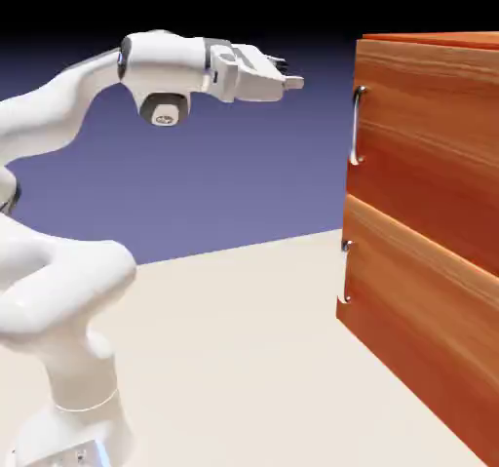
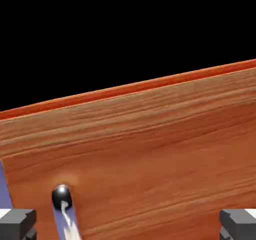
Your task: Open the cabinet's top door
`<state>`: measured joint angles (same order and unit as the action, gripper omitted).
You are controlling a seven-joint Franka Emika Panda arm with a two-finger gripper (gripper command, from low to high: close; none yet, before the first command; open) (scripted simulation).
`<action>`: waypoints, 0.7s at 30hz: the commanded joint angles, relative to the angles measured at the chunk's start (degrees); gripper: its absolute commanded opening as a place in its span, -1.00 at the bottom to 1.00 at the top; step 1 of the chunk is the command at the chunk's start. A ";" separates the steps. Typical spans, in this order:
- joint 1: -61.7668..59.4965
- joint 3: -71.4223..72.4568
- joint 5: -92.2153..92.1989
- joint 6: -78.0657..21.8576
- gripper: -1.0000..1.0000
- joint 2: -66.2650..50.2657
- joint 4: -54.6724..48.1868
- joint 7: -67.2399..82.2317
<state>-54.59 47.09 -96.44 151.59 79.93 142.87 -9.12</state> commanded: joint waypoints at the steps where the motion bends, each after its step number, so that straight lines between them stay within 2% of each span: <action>1: -1.43 1.22 -2.50 -0.58 1.00 1.22 -0.47 0.86; 18: -24.02 20.46 -41.90 -9.74 1.00 20.54 -7.88 14.48; 21: -29.97 20.99 -43.90 -9.28 1.00 19.66 -14.03 14.40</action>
<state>-84.56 68.07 -140.34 142.31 99.59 128.84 5.28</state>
